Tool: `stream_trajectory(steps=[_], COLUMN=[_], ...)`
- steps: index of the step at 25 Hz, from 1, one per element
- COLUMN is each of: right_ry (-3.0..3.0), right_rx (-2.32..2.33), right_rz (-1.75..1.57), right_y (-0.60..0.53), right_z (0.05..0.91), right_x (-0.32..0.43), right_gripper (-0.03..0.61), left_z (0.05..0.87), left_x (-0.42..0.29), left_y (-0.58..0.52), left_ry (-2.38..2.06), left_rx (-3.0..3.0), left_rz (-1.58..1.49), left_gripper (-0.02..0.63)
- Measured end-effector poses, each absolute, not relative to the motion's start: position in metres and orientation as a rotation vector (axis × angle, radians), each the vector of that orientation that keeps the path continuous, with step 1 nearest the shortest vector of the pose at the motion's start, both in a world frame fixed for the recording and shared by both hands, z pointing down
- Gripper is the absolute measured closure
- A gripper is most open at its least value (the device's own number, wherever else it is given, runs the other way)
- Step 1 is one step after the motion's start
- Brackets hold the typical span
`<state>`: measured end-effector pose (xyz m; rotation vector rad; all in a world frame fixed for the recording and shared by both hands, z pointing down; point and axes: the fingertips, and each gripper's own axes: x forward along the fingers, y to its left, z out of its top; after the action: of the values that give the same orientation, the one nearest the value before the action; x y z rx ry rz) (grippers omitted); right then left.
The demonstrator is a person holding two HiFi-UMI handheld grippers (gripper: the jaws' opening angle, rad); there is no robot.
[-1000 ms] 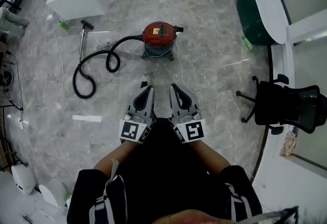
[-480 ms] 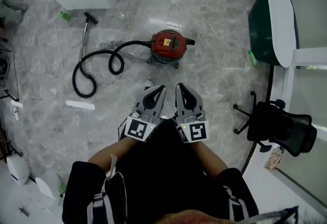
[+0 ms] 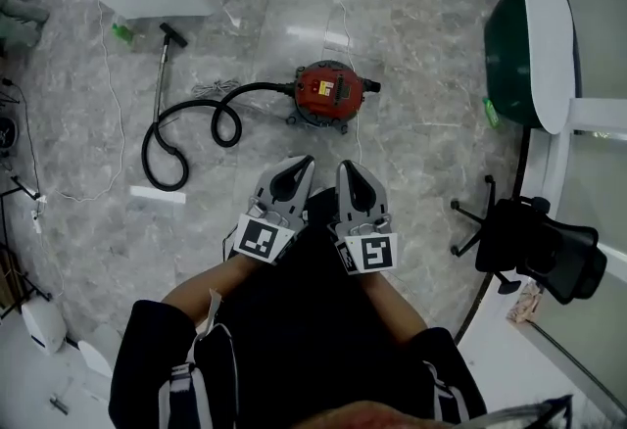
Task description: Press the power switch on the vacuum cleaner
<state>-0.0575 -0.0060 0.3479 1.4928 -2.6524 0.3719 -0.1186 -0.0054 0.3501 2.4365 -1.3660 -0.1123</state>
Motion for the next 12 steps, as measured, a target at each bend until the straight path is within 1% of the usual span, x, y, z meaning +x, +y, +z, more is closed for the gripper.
stream_trajectory(steps=[6,12], right_ry=[-2.617,-2.647], right_rx=[1.566,1.542], right_rz=[0.381,0.366], right_y=[-0.027,-0.043], right_z=[0.341,0.339], right_x=[-0.032,-0.034], right_gripper=[0.558,0.558], left_z=[0.356,0.373], left_x=[-0.115,-0.119], left_y=[-0.029,-0.053], left_ry=[-1.392,-1.443], left_rx=[2.411,2.386], left_rz=[-0.062,0.015], left_gripper=[0.595,0.595])
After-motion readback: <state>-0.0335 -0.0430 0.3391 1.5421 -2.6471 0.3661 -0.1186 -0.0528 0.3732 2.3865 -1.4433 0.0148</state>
